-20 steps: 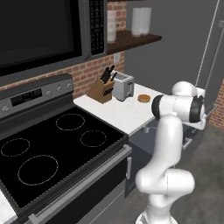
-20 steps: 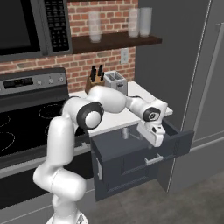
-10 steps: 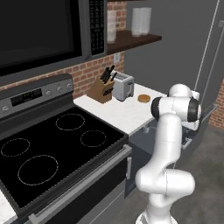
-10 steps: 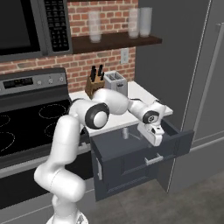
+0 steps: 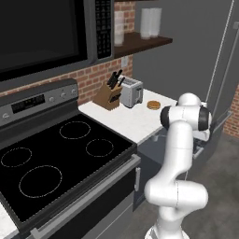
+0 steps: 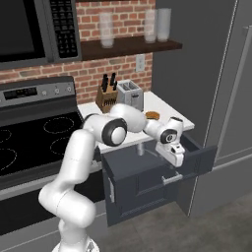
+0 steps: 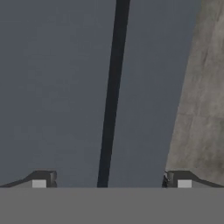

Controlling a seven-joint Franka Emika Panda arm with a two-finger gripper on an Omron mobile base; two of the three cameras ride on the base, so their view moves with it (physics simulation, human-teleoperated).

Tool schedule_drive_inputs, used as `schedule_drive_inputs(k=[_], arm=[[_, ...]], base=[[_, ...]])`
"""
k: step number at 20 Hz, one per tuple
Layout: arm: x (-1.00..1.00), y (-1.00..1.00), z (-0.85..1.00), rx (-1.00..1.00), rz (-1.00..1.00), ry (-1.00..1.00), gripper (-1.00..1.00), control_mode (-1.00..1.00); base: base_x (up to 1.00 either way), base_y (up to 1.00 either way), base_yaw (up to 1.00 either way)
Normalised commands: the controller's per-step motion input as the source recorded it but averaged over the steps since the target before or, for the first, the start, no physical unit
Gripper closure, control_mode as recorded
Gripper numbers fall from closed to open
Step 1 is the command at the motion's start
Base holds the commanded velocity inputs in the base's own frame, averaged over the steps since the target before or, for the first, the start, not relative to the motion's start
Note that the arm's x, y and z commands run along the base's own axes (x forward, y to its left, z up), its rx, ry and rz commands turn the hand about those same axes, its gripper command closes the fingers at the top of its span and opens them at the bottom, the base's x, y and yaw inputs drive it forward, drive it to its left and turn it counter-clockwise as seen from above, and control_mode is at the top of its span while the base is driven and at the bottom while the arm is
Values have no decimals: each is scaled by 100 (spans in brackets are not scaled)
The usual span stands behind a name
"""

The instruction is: Pick the measuring cup from the drawer and place it on the counter.

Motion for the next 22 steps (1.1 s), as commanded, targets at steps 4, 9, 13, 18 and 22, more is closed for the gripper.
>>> schedule_drive_inputs(k=[4,9,13,18,22], arm=[[-4,-50,-25,-10,5,1,-100,-100],[-46,-93,-4,-4,1,0,-100,-100],[-82,-100,0,0,0,0,-100,-100],[-98,-100,0,0,0,0,-100,-100],[-100,-100,6,0,0,0,-100,-100]], base=[[0,0,0],[0,0,0],[0,0,0],[0,0,0],[0,0,0]])
